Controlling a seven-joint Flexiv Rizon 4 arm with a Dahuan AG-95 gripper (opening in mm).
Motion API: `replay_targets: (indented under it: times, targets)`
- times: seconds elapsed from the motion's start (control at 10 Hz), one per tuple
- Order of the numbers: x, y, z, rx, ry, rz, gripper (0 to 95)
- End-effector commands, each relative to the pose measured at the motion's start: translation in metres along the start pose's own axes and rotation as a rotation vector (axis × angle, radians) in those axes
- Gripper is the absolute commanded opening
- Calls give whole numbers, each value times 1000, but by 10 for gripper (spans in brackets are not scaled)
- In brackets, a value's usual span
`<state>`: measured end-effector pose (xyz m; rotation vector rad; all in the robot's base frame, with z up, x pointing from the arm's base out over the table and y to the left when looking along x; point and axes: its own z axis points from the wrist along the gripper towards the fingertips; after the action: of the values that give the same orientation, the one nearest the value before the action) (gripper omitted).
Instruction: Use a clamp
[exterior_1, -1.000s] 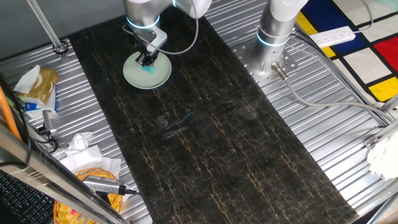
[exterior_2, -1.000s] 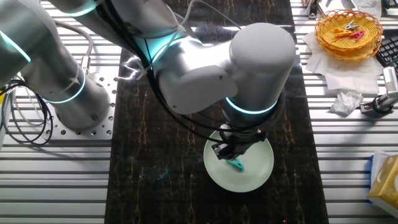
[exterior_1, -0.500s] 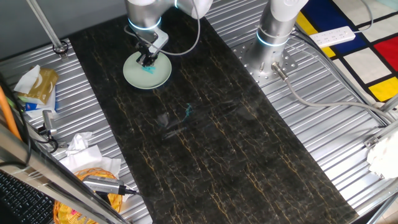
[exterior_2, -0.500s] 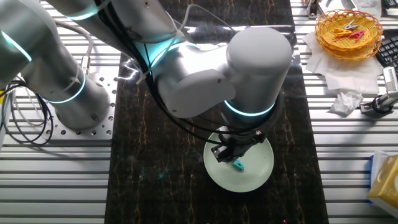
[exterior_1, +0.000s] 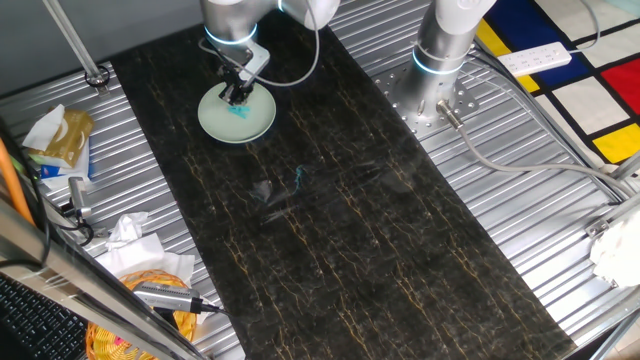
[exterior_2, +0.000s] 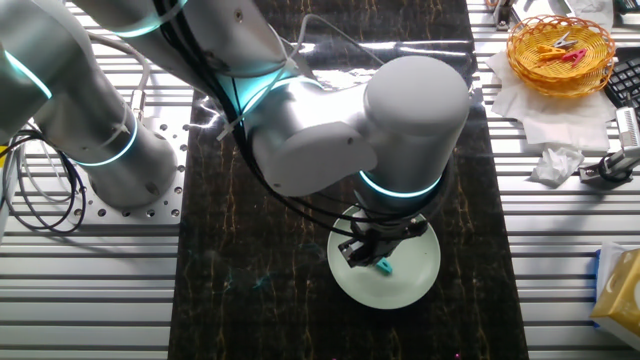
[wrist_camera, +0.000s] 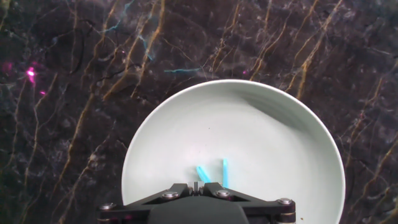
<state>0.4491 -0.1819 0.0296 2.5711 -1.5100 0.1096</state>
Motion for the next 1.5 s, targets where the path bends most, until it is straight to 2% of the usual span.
replay_targets:
  times: [0.1,0.6,0.8,0.9,1.5]
  targets:
    - [0,0,2,0,4,-13,0]
    - [-2,0,6,-10,3,-33,0]
    - [0,1,5,-24,-2,-52,0]
    - [1,3,5,-28,7,-57,0]
    - [-1,2,11,-25,4,-56,0]
